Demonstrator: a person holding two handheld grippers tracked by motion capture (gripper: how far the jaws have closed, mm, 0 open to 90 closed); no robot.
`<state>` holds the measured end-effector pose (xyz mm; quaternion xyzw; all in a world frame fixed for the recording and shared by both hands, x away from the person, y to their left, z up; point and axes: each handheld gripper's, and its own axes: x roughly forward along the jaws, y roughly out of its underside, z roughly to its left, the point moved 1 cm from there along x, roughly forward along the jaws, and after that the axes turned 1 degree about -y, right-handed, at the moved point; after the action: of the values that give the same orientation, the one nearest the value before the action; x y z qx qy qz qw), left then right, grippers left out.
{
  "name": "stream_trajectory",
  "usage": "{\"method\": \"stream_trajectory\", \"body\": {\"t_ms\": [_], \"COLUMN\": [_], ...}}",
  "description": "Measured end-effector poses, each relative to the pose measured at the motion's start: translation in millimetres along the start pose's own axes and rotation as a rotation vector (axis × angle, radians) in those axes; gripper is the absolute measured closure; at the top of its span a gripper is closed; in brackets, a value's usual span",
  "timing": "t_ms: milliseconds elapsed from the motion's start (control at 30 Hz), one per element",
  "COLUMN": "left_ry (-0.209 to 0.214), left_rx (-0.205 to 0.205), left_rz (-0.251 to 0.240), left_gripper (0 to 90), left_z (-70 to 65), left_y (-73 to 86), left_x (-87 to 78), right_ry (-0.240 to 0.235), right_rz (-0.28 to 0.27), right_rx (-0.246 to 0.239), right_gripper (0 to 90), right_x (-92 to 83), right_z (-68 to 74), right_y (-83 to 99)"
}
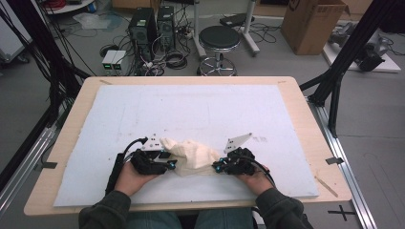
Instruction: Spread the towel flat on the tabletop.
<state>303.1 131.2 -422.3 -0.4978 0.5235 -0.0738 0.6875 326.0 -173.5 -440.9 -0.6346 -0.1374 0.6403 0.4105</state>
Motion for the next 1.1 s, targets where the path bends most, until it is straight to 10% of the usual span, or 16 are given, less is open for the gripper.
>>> {"method": "stream_trajectory", "body": {"t_ms": [367,567,1100], "left_ry": [0.055,0.082,0.100], "left_rx": [-0.012,0.016,0.082], "left_rz": [-0.002,-0.038,-0.042], "left_gripper": [61.2,85.4,87.4], "left_z": [-3.3,-9.1,-27.3], "left_y": [10.3,5.7,-1.8], "left_x": [11.6,14.2,-51.5], "right_ry": [0.019,0.026,-0.032], "right_rz": [-0.062,-0.086,-0.109], "right_rx": [0.010,0.023,-0.046], "right_gripper": [86.5,86.5,86.4], "right_x": [-28.8,-36.2,-44.6], "right_z": [7.3,7.8,38.8], "right_y": [11.8,14.3,5.9]}}
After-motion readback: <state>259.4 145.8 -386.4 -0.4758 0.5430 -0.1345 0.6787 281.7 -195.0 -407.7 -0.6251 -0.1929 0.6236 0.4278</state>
